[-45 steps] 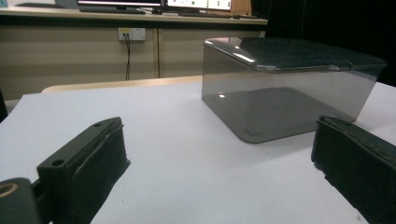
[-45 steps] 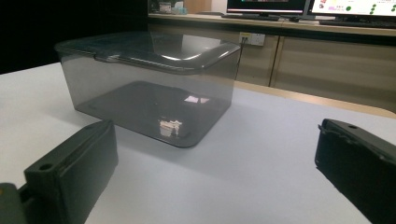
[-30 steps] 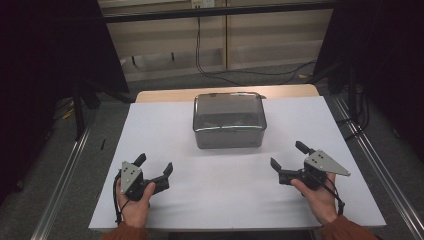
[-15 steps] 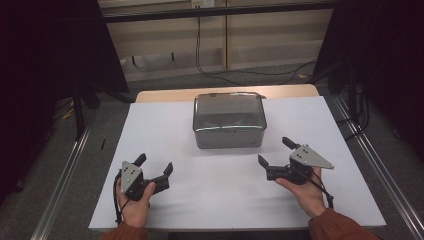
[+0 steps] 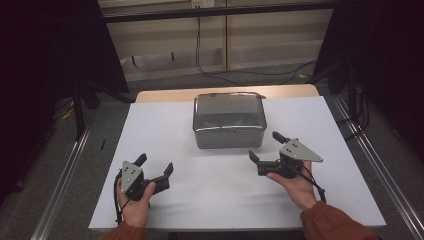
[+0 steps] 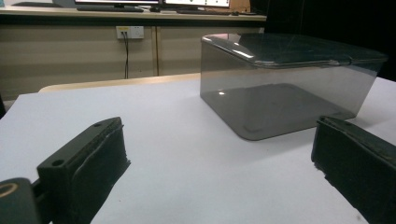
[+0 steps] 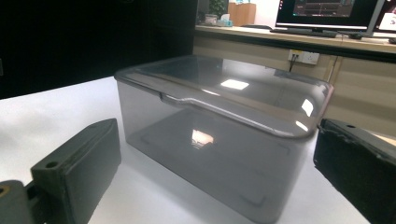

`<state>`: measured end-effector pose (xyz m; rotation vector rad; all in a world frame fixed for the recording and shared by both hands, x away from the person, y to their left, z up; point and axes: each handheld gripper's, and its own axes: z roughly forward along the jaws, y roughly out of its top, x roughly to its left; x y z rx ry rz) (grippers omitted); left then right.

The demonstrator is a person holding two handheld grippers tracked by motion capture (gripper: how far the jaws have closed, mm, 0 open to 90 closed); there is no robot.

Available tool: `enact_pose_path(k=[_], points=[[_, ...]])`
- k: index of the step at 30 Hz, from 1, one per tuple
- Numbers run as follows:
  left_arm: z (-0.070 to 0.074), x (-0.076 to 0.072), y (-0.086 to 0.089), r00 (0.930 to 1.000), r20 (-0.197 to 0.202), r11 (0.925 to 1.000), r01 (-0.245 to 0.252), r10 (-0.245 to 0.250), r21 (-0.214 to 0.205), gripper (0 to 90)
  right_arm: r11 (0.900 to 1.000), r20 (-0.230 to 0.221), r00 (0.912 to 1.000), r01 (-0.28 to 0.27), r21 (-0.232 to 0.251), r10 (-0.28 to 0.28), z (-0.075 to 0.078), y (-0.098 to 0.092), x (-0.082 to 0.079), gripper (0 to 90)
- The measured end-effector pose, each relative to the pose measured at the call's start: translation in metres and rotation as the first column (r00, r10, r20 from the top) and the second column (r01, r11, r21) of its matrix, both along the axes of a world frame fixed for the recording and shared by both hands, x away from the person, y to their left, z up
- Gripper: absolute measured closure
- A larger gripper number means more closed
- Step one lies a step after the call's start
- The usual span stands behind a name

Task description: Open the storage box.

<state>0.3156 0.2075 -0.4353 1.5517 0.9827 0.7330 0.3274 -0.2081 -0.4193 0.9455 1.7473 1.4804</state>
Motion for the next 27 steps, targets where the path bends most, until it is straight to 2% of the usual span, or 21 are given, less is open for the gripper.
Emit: enact_pose_path(k=[4, 6, 12, 13, 14, 23, 25, 27], points=[[0.000, 0.000, -0.001, 0.9999, -0.001, 0.9999, 0.010, -0.010, 0.001, 3.0, 0.9999, 0.007, 0.9999, -0.014, 0.002, 0.014, 0.004, 0.007, 0.007, 0.5], [0.000, 0.000, -0.001, 0.9999, -0.001, 0.9999, 0.010, -0.010, 0.002, 3.0, 0.9996, 0.015, 0.9996, -0.023, -0.018, 0.024, 0.006, 0.013, 0.011, 1.0], [-0.001, 0.001, 0.000, 0.9999, -0.002, 0.9999, 0.010, -0.010, 0.000, 3.0, 0.9991, 0.016, 0.9995, -0.028, -0.031, 0.029, 0.007, 0.021, 0.017, 1.2], [0.000, 0.001, 0.000, 1.0000, 0.000, 1.0000, 0.009, -0.009, 0.001, 3.0, 0.9986, 0.020, 0.9993, -0.032, -0.042, 0.033, 0.007, 0.023, 0.018, 1.2], [0.000, 0.001, -0.001, 0.9999, -0.002, 0.9999, 0.010, -0.010, 0.000, 3.0, 0.9965, 0.027, 0.9989, -0.036, -0.076, 0.038, 0.007, 0.027, 0.019, 1.5], [0.000, 0.001, 0.000, 0.9999, -0.002, 0.9999, 0.010, -0.010, 0.004, 3.0, 0.9892, 0.061, 0.9963, -0.052, -0.137, 0.061, 0.011, 0.040, 0.025, 2.5], [0.000, 0.001, -0.001, 0.9999, -0.002, 0.9999, 0.011, -0.011, 0.000, 3.0, 0.9855, 0.079, 0.9951, -0.046, -0.163, 0.060, 0.013, 0.043, 0.027, 2.6], [0.000, 0.001, -0.001, 0.9999, -0.001, 0.9999, 0.012, -0.012, 0.003, 3.0, 0.9759, 0.121, 0.9908, -0.032, -0.216, 0.060, 0.014, 0.046, 0.028, 3.7]])
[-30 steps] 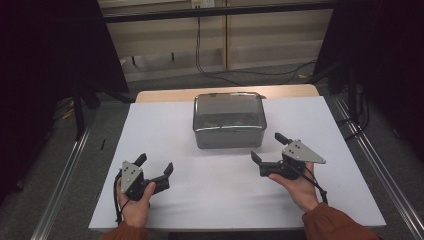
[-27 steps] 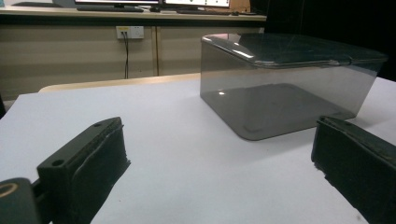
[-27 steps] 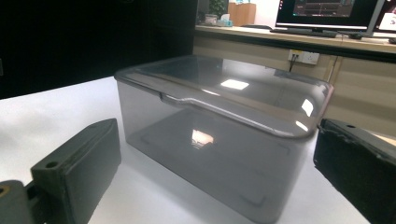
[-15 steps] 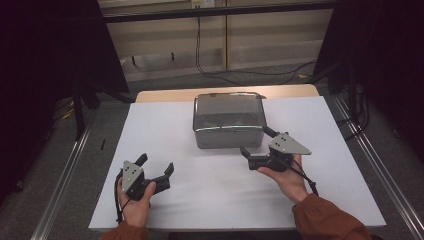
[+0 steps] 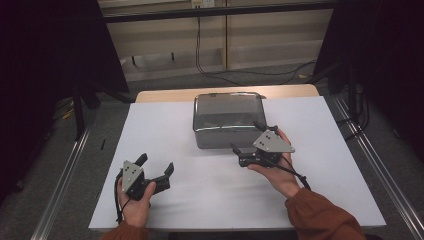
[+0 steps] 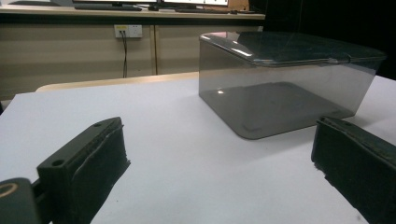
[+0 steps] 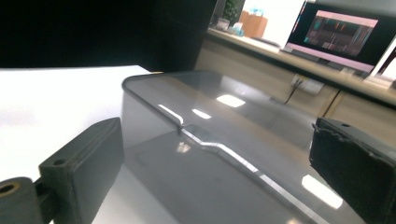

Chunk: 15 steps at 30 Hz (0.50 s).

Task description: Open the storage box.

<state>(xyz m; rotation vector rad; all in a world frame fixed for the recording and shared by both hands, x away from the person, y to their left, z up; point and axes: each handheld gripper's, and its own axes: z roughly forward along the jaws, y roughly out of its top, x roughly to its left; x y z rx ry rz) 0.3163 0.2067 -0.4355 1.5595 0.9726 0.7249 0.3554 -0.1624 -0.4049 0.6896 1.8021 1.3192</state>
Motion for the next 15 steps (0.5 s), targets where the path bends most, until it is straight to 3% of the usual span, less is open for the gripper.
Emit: enact_pose_path(k=[3, 8, 15], points=[[0.000, 0.000, 0.000, 1.0000, -0.001, 1.0000, 0.000, 0.000, 0.004, 3.0, 0.9997, 0.008, 1.0000, 0.002, -0.022, -0.002, 0.001, 0.003, 0.003, 3.6], [0.000, 0.000, 0.001, 1.0000, -0.004, 1.0000, -0.001, 0.001, 0.004, 3.0, 0.9919, 0.072, 0.9973, 0.021, -0.126, -0.012, 0.002, 0.008, 0.007, 4.7], [0.000, 0.000, 0.001, 1.0000, -0.004, 1.0000, -0.002, 0.002, 0.006, 3.0, 0.9628, 0.164, 0.9864, 0.058, -0.264, -0.014, 0.003, 0.015, 0.011, 6.4]])
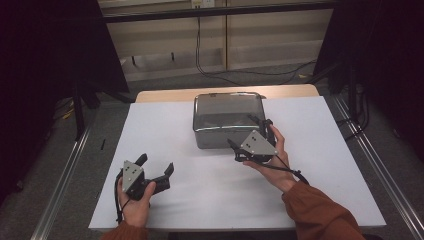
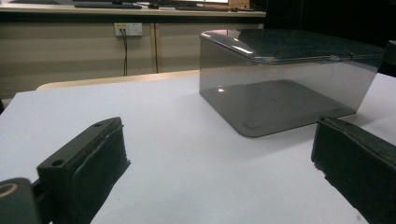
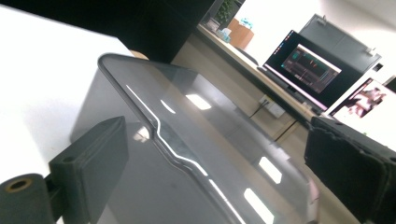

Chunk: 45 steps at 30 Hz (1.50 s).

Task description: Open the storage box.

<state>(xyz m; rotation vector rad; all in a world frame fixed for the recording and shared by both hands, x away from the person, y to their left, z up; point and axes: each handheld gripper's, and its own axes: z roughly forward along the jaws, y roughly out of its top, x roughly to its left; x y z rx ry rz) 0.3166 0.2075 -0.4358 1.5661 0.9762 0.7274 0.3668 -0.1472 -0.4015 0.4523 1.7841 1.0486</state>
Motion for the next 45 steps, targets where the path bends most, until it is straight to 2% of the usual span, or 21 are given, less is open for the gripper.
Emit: enact_pose_path(k=[7, 10, 14, 19, 22, 23, 24, 29, 32, 35, 36, 38, 39, 40, 41, 45], points=[[0.000, 0.000, 0.000, 1.0000, -0.001, 1.0000, 0.001, -0.001, 0.003, 3.0, 0.9932, 0.059, 0.9982, -0.004, -0.116, 0.011, -0.004, 0.002, 0.002, 7.9], [0.000, 0.000, 0.000, 1.0000, -0.001, 1.0000, 0.001, -0.001, -0.001, 3.0, 0.9791, 0.105, 0.9943, 0.002, -0.203, 0.020, -0.006, 0.006, 0.001, 9.5], [0.000, 0.000, 0.000, 1.0000, 0.000, 1.0000, 0.001, -0.001, 0.002, 3.0, 0.9591, 0.138, 0.9899, 0.009, -0.283, 0.031, -0.008, 0.010, 0.001, 11.7], [0.000, 0.000, 0.000, 1.0000, 0.000, 1.0000, 0.001, -0.001, 0.002, 3.0, 0.9443, 0.150, 0.9883, 0.022, -0.328, 0.029, -0.012, 0.013, 0.002, 16.4], [0.000, 0.000, 0.000, 1.0000, 0.000, 1.0000, 0.002, -0.002, 0.001, 3.0, 0.9261, 0.164, 0.9858, 0.026, -0.376, 0.039, -0.014, 0.013, 0.003, 18.0], [0.000, 0.000, 0.000, 1.0000, -0.002, 1.0000, 0.002, -0.002, 0.000, 3.0, 0.9102, 0.176, 0.9834, 0.034, -0.413, 0.043, -0.016, 0.013, 0.004, 20.1], [0.000, 0.000, 0.000, 1.0000, -0.002, 1.0000, 0.002, -0.002, 0.000, 3.0, 0.9102, 0.176, 0.9834, 0.034, -0.413, 0.043, -0.016, 0.013, 0.004, 20.1], [-0.001, 0.000, 0.000, 1.0000, -0.002, 1.0000, 0.000, 0.000, 0.001, 3.0, 0.8847, 0.201, 0.9782, 0.048, -0.464, 0.052, -0.019, 0.015, 0.004, 24.4], [-0.001, 0.000, 0.000, 1.0000, -0.004, 1.0000, 0.000, 0.000, 0.001, 3.0, 0.8556, 0.219, 0.9730, 0.052, -0.515, 0.073, -0.022, 0.018, 0.004, 25.6], [-0.001, 0.000, 0.000, 1.0000, -0.004, 1.0000, -0.002, 0.002, 0.004, 3.0, 0.8357, 0.209, 0.9751, 0.053, -0.547, 0.075, -0.026, 0.020, 0.004, 33.2], [-0.001, 0.000, 0.000, 1.0000, -0.004, 1.0000, -0.003, 0.003, 0.003, 3.0, 0.8329, 0.211, 0.9745, 0.054, -0.551, 0.076, -0.026, 0.020, 0.004, 33.5], [-0.001, 0.000, 0.000, 1.0000, -0.005, 1.0000, -0.004, 0.004, 0.004, 3.0, 0.8131, 0.209, 0.9743, 0.054, -0.580, 0.084, -0.029, 0.022, 0.004, 38.8], [-0.001, 0.000, 0.000, 1.0000, -0.005, 1.0000, -0.003, 0.003, 0.004, 3.0, 0.8079, 0.206, 0.9746, 0.052, -0.587, 0.087, -0.029, 0.022, 0.004, 39.8], [-0.001, 0.000, 0.000, 1.0000, -0.004, 1.0000, -0.003, 0.003, 0.004, 3.0, 0.8065, 0.200, 0.9761, 0.050, -0.589, 0.085, -0.030, 0.022, 0.004, 40.3], [-0.001, 0.000, 0.000, 1.0000, -0.003, 1.0000, -0.003, 0.003, 0.007, 3.0, 0.8099, 0.190, 0.9779, 0.043, -0.585, 0.086, -0.031, 0.023, 0.004, 40.7], [-0.001, 0.000, 0.000, 1.0000, -0.006, 0.9999, -0.001, 0.001, 0.012, 3.0, 0.8014, 0.188, 0.9780, 0.041, -0.597, 0.090, -0.031, 0.025, 0.004, 48.2]])
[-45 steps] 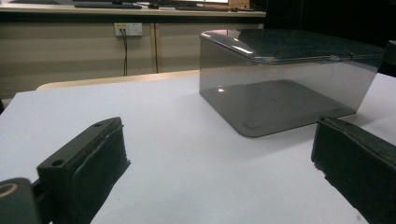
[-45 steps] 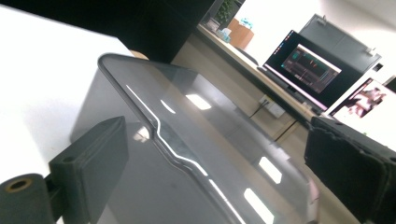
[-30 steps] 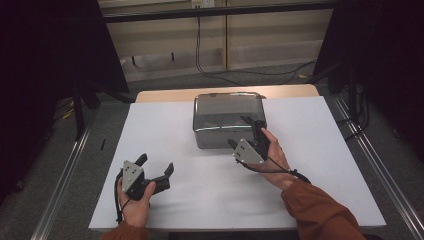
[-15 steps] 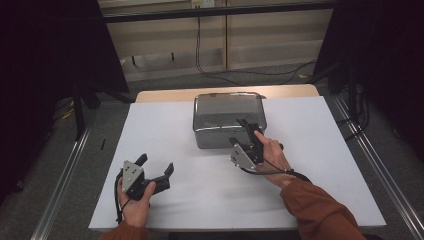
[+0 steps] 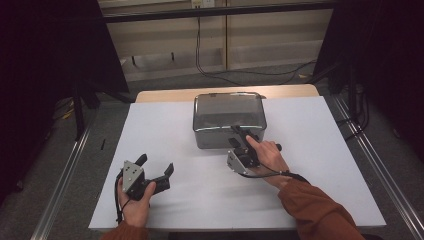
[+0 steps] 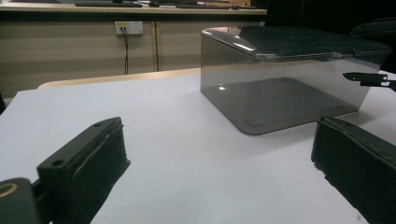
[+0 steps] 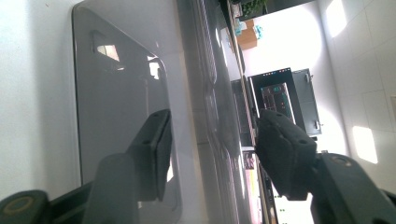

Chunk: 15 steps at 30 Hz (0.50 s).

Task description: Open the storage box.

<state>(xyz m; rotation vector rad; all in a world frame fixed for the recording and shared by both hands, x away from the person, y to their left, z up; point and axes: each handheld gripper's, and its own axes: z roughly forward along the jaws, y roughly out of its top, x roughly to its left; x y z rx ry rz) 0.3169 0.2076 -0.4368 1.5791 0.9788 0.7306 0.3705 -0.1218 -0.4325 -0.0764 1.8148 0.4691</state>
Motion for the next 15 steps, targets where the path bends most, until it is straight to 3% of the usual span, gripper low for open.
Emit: enact_pose_path(k=[7, 13, 15], points=[[0.0003, -0.0005, 0.0013, 0.9999, 0.004, 0.9998, -0.013, 0.013, 0.014, 3.0, 0.9993, 0.001, 0.9999, 0.015, -0.033, -0.015, -0.0008, 0.0019, 0.0011, 64.1], [0.0005, -0.0007, 0.0015, 0.9999, 0.005, 0.9994, -0.014, 0.013, 0.032, 2.9, 0.9985, 0.012, 0.9998, 0.018, -0.051, -0.017, 0.0000, 0.0037, 0.0001, 69.2], [0.0005, -0.0006, 0.0013, 0.9999, 0.008, 0.9998, -0.008, 0.008, 0.018, 2.7, 0.9986, 0.014, 0.9998, 0.017, -0.050, -0.016, 0.0007, 0.0039, -0.0003, 71.9]])
